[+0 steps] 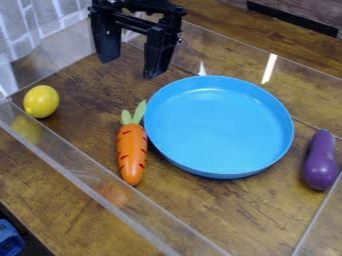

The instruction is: Put the lemon on the blue tray

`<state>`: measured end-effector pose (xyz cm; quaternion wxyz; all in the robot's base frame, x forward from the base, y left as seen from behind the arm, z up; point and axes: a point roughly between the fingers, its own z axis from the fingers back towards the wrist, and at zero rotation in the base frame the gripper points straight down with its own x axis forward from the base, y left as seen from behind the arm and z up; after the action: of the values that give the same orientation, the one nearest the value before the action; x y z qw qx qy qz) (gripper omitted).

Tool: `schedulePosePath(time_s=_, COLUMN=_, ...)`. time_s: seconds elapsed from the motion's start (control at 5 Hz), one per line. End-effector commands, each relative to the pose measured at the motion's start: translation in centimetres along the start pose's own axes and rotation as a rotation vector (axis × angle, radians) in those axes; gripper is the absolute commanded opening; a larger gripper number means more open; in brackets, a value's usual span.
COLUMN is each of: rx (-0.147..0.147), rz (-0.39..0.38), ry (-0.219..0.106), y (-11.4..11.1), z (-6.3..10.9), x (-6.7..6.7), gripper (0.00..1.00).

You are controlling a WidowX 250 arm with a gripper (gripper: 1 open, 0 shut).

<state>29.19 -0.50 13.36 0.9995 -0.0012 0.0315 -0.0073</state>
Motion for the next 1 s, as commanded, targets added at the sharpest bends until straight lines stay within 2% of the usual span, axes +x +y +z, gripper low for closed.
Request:
schedulePosePath(time_s=0.0, rx=0.003, rz=-0.048, ry=0.015, y=0.4, z=-0.6, x=-0.3, gripper=1.0)
schedulePosePath(time_s=0.8, rx=0.013, rz=-0.249, ry=0.061, y=2.3, z=-2.4, x=-1.3, gripper=1.0)
